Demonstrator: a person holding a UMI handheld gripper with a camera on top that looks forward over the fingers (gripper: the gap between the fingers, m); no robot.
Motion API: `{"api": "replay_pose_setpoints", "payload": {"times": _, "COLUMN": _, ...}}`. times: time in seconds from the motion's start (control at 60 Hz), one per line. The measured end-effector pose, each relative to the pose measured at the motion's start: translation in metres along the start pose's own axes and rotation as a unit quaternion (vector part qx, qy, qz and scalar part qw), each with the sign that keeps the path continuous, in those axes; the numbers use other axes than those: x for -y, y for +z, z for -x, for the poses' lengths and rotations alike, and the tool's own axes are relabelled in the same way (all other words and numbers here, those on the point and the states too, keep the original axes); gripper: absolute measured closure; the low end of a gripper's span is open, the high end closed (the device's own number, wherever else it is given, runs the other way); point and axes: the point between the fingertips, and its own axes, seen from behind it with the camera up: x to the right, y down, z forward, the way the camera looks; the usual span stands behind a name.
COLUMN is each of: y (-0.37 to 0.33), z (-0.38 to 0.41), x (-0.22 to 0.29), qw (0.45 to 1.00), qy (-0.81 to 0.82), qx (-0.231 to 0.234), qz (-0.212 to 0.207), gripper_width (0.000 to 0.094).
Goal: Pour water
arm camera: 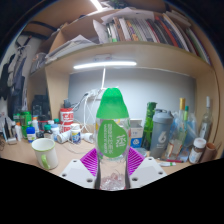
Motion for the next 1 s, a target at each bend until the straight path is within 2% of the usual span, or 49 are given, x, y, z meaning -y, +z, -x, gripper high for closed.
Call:
{"api": "replay_pose_setpoints", "payload": {"times": 0.133, "y": 0.005, "z": -0.008, "x": -0.015, "qw": 1.0, "qy": 0.018, "qx": -0.01, "qz": 0.002, "gripper_width": 0.0588}}
{"api": "replay_pose_setpoints", "payload": {"times": 0.167, "y": 0.005, "z": -0.009, "x": -0.02, "qw": 1.0, "qy": 0.021, "qx": -0.01, "qz": 0.007, "gripper_width": 0.0573}}
{"api": "replay_pose_setpoints", "payload": {"times": 0.2, "y": 0.005, "z": -0.01, "x": -0.014, "qw": 1.0, "qy": 0.024, "qx": -0.008, "qz": -0.01, "gripper_width": 0.0539}}
{"api": "replay_pose_setpoints", "payload": {"times": 0.35, "y": -0.002, "z": -0.01, "x": -0.018, "qw": 0.999, "qy": 0.034, "qx": -0.012, "qz": -0.032, "gripper_width": 0.0492}}
{"api": "replay_pose_setpoints", "payload": {"times": 0.467, "y": 0.0, "z": -0.01, "x": -0.018, "qw": 0.999, "qy": 0.024, "qx": -0.009, "qz": -0.026, "gripper_width": 0.0434}}
{"api": "replay_pose_setpoints", "payload": {"times": 0.5, "y": 0.0, "z": -0.012, "x": -0.024, "qw": 1.0, "qy": 0.026, "qx": -0.012, "qz": -0.009, "gripper_width": 0.0389}}
{"api": "replay_pose_setpoints", "payload": {"times": 0.567, "y": -0.003, "z": -0.012, "x": -0.039, "qw": 0.999, "qy": 0.038, "qx": -0.016, "qz": 0.033, "gripper_width": 0.0186}}
{"api": "replay_pose_setpoints", "payload": {"times": 0.617, "y": -0.01, "z": -0.009, "x": -0.04, "qw": 0.998, "qy": 0.049, "qx": -0.008, "qz": 0.041, "gripper_width": 0.0095}}
{"api": "replay_pose_setpoints", "payload": {"times": 0.783, "y": -0.065, "z": -0.003, "x": -0.032, "qw": 0.999, "qy": 0.031, "qx": 0.01, "qz": 0.029, "gripper_width": 0.0095}}
{"api": "replay_pose_setpoints", "payload": {"times": 1.0, "y": -0.183, "z": 0.016, "x": -0.024, "qw": 0.999, "qy": 0.017, "qx": 0.03, "qz": 0.002, "gripper_width": 0.0095}}
